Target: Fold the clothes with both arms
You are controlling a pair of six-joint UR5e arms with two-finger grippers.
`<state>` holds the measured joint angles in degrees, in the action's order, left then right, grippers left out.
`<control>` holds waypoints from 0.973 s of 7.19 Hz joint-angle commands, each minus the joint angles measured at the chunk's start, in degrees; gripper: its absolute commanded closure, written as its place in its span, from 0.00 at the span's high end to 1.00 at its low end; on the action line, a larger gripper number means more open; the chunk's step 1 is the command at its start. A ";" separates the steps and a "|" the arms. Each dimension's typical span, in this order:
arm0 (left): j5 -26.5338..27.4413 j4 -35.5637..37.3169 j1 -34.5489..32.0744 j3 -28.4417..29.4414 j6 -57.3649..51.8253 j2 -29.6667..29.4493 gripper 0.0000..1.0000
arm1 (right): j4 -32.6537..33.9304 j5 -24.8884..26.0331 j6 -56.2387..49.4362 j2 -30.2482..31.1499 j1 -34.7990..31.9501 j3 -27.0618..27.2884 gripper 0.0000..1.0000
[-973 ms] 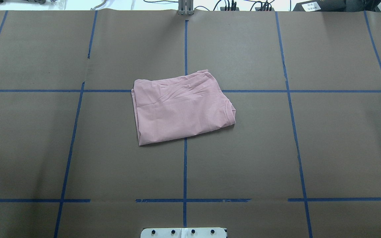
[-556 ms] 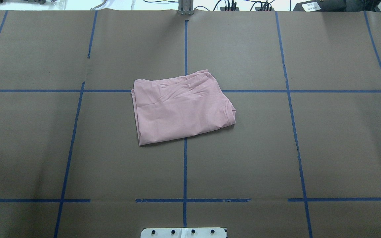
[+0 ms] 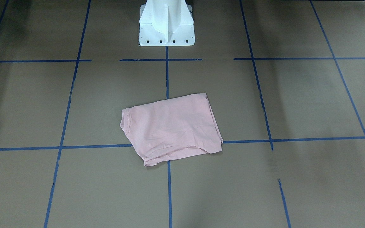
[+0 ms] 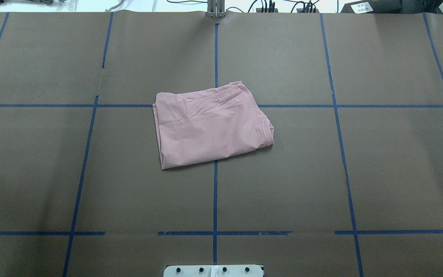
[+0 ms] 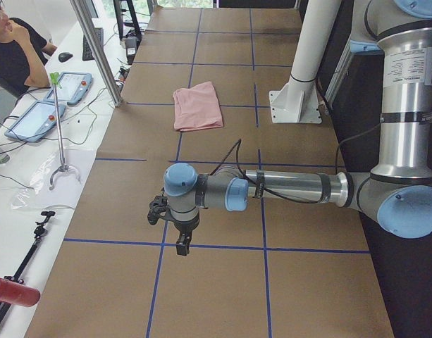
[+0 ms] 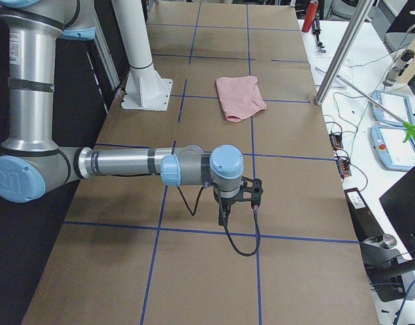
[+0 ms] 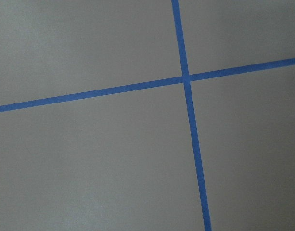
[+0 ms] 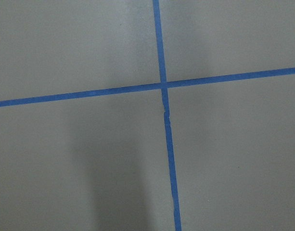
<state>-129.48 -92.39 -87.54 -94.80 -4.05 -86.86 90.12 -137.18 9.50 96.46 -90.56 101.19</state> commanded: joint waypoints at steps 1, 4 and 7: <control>-0.50 -0.16 0.00 -0.04 0.18 -0.06 1.00 | -0.03 -0.01 -0.09 0.13 0.21 0.06 1.00; -5.08 -0.42 0.00 0.05 5.06 -0.15 1.00 | -0.03 0.60 -2.80 0.22 0.12 0.06 1.00; -5.08 -0.51 0.00 0.05 6.60 -0.68 1.00 | 0.40 2.45 -8.71 0.75 0.12 0.06 1.00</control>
<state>-134.55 -92.84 -87.54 -94.79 2.19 -87.48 90.34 -134.68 1.84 97.11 -90.43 101.25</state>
